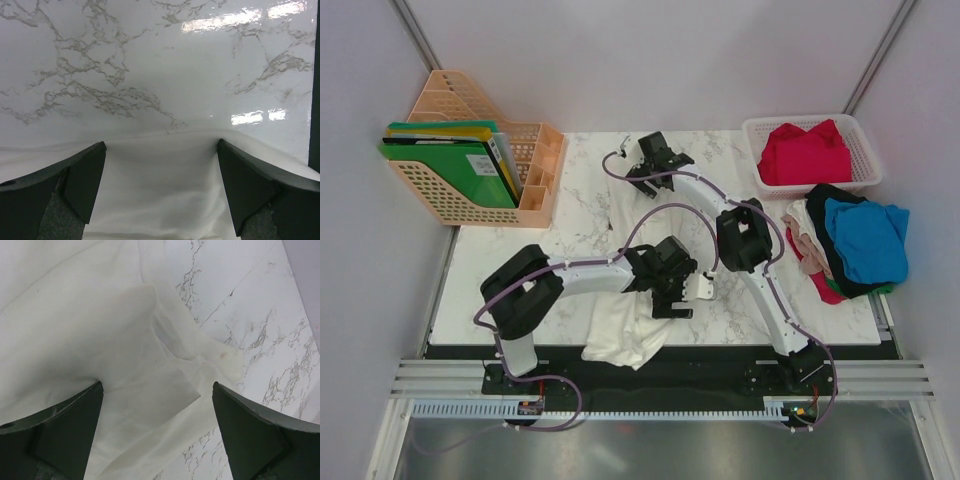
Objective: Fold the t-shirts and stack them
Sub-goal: Rotate the tshirt 90 degrees
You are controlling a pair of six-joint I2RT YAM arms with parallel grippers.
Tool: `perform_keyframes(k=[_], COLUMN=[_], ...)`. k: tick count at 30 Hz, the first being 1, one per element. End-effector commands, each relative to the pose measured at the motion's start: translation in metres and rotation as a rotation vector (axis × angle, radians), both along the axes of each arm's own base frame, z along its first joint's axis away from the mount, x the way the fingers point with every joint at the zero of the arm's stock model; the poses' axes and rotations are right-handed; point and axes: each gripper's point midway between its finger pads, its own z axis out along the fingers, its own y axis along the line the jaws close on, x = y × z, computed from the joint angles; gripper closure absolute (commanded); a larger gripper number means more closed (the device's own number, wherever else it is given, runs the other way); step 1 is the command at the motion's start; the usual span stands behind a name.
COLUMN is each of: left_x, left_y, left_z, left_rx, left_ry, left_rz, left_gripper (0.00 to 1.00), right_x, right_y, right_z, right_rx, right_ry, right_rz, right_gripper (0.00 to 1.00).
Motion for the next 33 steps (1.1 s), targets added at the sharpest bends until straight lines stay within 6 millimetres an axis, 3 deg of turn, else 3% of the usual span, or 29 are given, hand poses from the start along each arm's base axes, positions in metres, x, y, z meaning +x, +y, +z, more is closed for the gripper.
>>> perform_keyframes(k=[1,4,5,6,8,9,11,12,14,15,17,18,20,21,22,23,24,25,26,27,28,29,30,31,32,33], left_x=[0.015,0.021,0.022,0.025,0.034,0.035,0.04,0.041,0.048,0.048,0.055,0.055,0.061,0.063,0.066,0.07,0.074,0.088,0.097,0.105,0.124,0.132,0.138,0.151,0.149,0.147], left_y=[-0.006,-0.006,-0.008,-0.009,-0.01,-0.008,-0.01,-0.008,-0.005,-0.001,0.009,0.016,0.028,0.038,0.043,0.049,0.056,0.074,0.086,0.102,0.139,0.162,0.186,0.23,0.255,0.272], left_z=[-0.002,0.011,0.023,0.032,0.061,0.071,0.102,0.128,0.16,0.185,0.213,0.236,0.262,0.282,0.289,0.293,0.294,0.297,0.297,0.287,0.293,0.292,0.278,0.278,0.286,0.28], left_rx=[-0.005,-0.032,-0.054,-0.069,-0.107,-0.112,-0.155,-0.198,-0.239,-0.282,-0.306,-0.347,-0.371,-0.385,-0.388,-0.386,-0.377,-0.361,-0.355,-0.328,-0.331,-0.326,-0.304,-0.302,-0.325,-0.336], left_ry=[-0.087,-0.121,-0.141,-0.16,-0.228,-0.244,-0.301,-0.337,-0.403,-0.446,-0.536,-0.588,-0.681,-0.73,-0.751,-0.768,-0.78,-0.798,-0.804,-0.793,-0.808,-0.81,-0.792,-0.785,-0.801,-0.782], left_rz=[-0.015,-0.002,0.0,0.001,0.011,0.015,0.025,0.036,0.063,0.074,0.097,0.11,0.144,0.174,0.192,0.211,0.235,0.296,0.33,0.367,0.478,0.538,0.596,0.726,0.789,0.834], left_gripper=[0.0,0.0,0.0,0.0,0.0,0.0,0.0,0.0,0.0,0.0,0.0,0.0,0.0,0.0,0.0,0.0,0.0,0.0,0.0,0.0,0.0,0.0,0.0,0.0,0.0,0.0], right_x=[0.011,0.014,0.014,0.017,0.015,0.01,-0.001,-0.013,-0.029,-0.045,-0.069,-0.089,-0.117,-0.137,-0.147,-0.153,-0.164,-0.165,-0.159,-0.167,-0.163,-0.172,-0.177,-0.185,-0.192,-0.216], right_y=[-0.003,-0.005,-0.006,-0.006,-0.004,-0.004,-0.002,-0.006,-0.004,-0.01,-0.007,-0.014,-0.013,-0.022,-0.024,-0.027,-0.039,-0.049,-0.061,-0.077,-0.098,-0.114,-0.126,-0.136,-0.15,-0.165], right_z=[0.013,0.048,0.059,0.085,0.118,0.155,0.192,0.229,0.267,0.303,0.339,0.372,0.404,0.431,0.441,0.439,0.453,0.452,0.425,0.432,0.422,0.401,0.387,0.374,0.331,0.332], right_rx=[0.009,0.052,0.068,0.096,0.141,0.176,0.218,0.251,0.296,0.339,0.391,0.433,0.468,0.495,0.503,0.492,0.501,0.451,0.386,0.391,0.373,0.347,0.329,0.316,0.256,0.254], right_ry=[-0.076,-0.157,-0.172,-0.212,-0.251,-0.296,-0.335,-0.378,-0.425,-0.467,-0.511,-0.557,-0.606,-0.646,-0.663,-0.659,-0.692,-0.713,-0.686,-0.712,-0.701,-0.667,-0.642,-0.618,-0.544,-0.543], right_rz=[-0.061,-0.089,-0.098,-0.109,-0.115,-0.113,-0.098,-0.091,-0.076,-0.075,-0.052,-0.041,-0.028,-0.016,-0.004,-0.003,-0.013,-0.026,-0.06,-0.076,-0.114,-0.133,-0.147,-0.153,-0.172,-0.182], right_gripper=[0.02,0.02,0.02,0.02,0.02,0.02,0.02,0.02,0.02,0.02,0.02,0.02,0.02,0.02,0.02,0.02,0.02,0.02,0.02,0.02,0.02,0.02,0.02,0.02,0.02,0.02])
